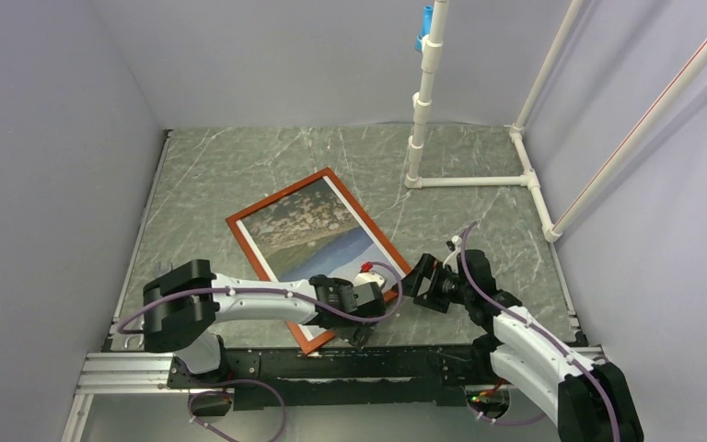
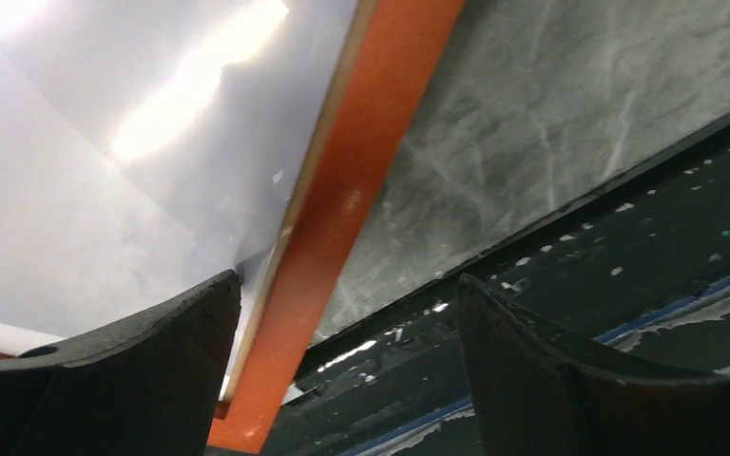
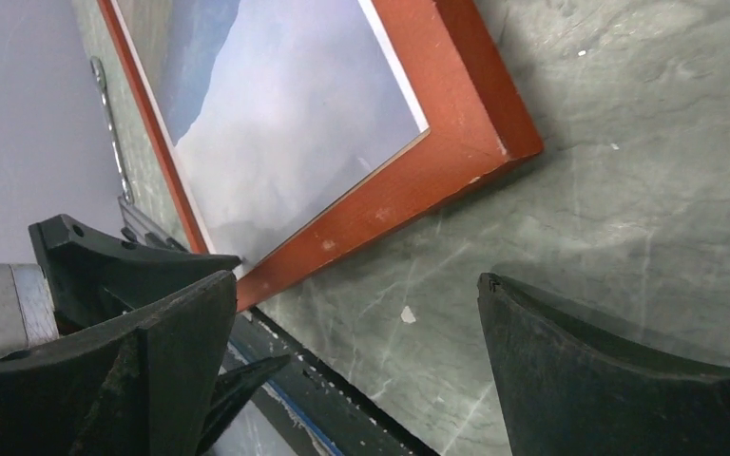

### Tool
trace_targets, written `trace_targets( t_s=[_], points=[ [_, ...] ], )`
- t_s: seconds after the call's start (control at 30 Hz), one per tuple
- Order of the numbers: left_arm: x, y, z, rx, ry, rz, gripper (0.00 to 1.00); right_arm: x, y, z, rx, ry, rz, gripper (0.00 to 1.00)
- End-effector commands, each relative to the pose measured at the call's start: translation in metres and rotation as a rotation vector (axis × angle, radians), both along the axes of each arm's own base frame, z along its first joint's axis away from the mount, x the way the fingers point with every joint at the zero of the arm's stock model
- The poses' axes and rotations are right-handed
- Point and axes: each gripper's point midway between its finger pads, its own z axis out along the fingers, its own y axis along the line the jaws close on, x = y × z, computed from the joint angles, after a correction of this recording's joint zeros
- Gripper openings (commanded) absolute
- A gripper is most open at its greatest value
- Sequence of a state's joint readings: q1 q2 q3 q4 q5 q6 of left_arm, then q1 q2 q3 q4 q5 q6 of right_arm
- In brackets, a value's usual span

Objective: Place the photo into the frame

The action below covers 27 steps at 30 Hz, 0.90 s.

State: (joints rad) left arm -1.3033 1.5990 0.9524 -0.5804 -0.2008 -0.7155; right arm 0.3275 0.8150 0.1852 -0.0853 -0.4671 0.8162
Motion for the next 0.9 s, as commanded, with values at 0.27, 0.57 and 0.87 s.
trace_targets(
  t_s=[0.27,0.57,0.87],
  points=[
    [-0.032,-0.081,0.022,-0.181,0.070,-0.134,0.84,0.033,0.027,0.005,0.014,0.008,0.024,1.00],
    [-0.010,-0.146,0.057,-0.410,0.060,-0.161,0.94,0.094,0.038,0.018,-0.063,-0.087,0.053,1.00],
    [0.032,-0.127,0.155,-0.830,0.000,-0.085,0.99,0.086,0.022,0.026,-0.190,-0.082,0.118,1.00]
  ],
)
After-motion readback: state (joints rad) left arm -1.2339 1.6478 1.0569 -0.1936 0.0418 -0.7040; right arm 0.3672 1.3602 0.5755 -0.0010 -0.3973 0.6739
